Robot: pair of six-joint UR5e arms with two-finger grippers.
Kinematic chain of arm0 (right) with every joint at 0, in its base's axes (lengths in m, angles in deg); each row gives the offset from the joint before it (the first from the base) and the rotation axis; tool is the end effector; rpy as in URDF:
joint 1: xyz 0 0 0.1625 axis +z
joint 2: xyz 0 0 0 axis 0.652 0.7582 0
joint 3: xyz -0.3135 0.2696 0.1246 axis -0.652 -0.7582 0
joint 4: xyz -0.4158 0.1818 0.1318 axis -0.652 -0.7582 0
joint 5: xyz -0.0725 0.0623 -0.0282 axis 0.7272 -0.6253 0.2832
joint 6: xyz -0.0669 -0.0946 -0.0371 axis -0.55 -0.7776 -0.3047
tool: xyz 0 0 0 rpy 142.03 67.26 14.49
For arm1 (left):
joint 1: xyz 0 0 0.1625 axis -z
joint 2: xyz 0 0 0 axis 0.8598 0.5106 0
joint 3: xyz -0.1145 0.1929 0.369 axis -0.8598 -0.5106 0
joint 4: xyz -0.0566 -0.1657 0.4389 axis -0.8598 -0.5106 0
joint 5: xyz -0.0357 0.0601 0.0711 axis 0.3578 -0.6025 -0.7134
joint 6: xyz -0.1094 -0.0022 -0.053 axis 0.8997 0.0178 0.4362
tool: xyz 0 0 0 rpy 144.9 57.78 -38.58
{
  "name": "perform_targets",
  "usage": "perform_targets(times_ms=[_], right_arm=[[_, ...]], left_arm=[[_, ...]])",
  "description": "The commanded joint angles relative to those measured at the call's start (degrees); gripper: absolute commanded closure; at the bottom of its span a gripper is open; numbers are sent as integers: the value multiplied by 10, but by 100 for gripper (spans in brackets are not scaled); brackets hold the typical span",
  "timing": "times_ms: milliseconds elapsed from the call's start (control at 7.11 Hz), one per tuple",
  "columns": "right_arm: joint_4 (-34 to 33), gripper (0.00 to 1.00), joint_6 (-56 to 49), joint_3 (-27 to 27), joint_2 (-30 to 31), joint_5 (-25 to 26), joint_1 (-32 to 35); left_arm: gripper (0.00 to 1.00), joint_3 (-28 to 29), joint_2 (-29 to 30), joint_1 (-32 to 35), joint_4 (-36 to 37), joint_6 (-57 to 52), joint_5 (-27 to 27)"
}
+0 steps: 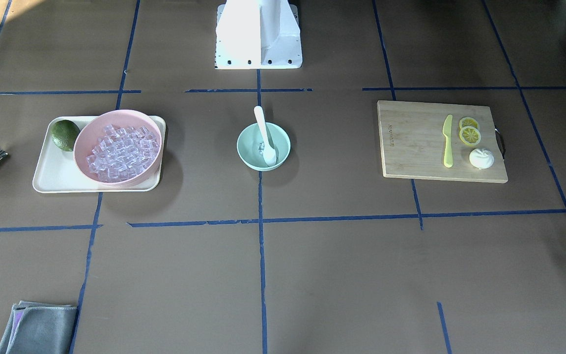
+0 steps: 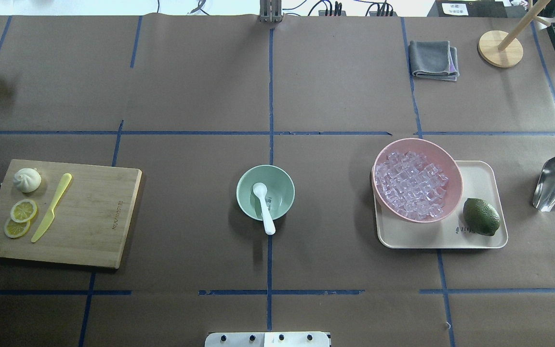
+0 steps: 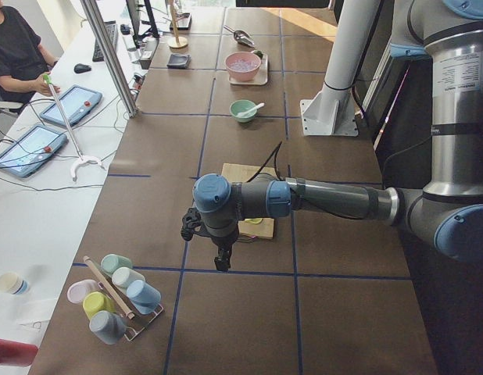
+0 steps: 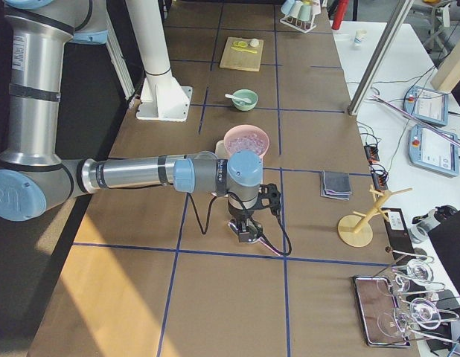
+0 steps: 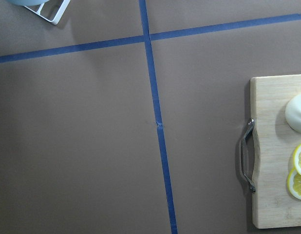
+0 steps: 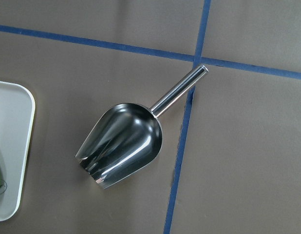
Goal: Put spoon and ice into bowl
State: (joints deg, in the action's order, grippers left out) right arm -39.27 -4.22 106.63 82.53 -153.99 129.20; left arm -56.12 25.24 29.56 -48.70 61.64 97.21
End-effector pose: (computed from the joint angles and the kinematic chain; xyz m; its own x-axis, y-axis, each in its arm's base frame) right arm 0.0340 -0.4826 0.6150 0.6922 -0.1567 0.7045 0.1119 0.9876 0.1098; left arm -0.0363 -0.4991 0.6380 0.6833 0.1450 -0.7156 -0.1498 0.9871 0.0569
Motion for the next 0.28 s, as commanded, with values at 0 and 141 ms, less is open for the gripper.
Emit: perform_targets(times_ms=[0,141], right_arm=[[-1,0,2,-2,0,0,0],[0,0,2,-2,0,0,0]], left_arm=[[0,-7,2,0,0,0,0],[0,-8,5,0,0,-1,0]])
